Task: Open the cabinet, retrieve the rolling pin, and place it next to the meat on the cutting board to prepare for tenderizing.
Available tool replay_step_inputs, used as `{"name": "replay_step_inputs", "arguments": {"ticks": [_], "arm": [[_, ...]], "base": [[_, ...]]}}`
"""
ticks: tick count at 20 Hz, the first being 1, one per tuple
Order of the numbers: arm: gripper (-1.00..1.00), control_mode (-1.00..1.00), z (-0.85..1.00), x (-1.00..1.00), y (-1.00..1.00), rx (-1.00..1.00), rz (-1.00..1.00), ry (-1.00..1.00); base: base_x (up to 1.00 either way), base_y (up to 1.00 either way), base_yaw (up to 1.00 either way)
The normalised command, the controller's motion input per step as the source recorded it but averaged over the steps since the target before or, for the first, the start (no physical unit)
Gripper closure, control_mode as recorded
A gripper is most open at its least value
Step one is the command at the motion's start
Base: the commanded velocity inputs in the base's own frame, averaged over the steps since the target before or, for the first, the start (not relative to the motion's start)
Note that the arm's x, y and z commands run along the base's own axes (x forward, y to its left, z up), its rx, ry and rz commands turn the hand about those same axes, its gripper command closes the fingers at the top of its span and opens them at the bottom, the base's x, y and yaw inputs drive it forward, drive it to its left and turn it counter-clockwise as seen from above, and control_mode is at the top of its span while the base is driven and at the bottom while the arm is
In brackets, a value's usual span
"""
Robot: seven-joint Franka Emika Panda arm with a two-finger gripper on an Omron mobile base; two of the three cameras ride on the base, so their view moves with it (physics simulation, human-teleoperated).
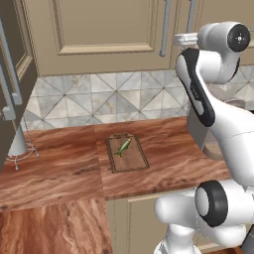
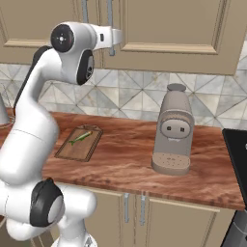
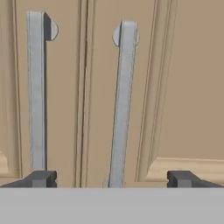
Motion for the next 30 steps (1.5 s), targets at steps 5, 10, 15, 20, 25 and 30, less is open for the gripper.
{"name": "replay_step_inputs", "arguments": {"ticks": [5, 10, 15, 20, 25, 30], "arm": [[-1.0, -1.0, 0.11, 0.69, -0.07, 0.0, 0.0, 0.07], [-1.0, -1.0, 0.06, 0.66, -0.01, 0.0, 0.0, 0.07], [1.0, -1.0, 0.0, 0.63, 0.01, 0.0, 0.0, 0.07], [1.0, -1.0, 0.0, 0.29, 0.01, 0.0, 0.0, 0.03], [1.0, -1.0, 0.0, 0.1, 0.04, 0.0, 0.0, 0.01], [1.0, -1.0, 0.0, 0.34, 0.16, 0.0, 0.0, 0.03]], "base": [[0.0, 0.0, 0.0], [0.0, 0.0, 0.0], [0.0, 0.0, 0.0], [0.0, 0.0, 0.0], [0.0, 0.0, 0.0], [0.0, 0.0, 0.0]]}}
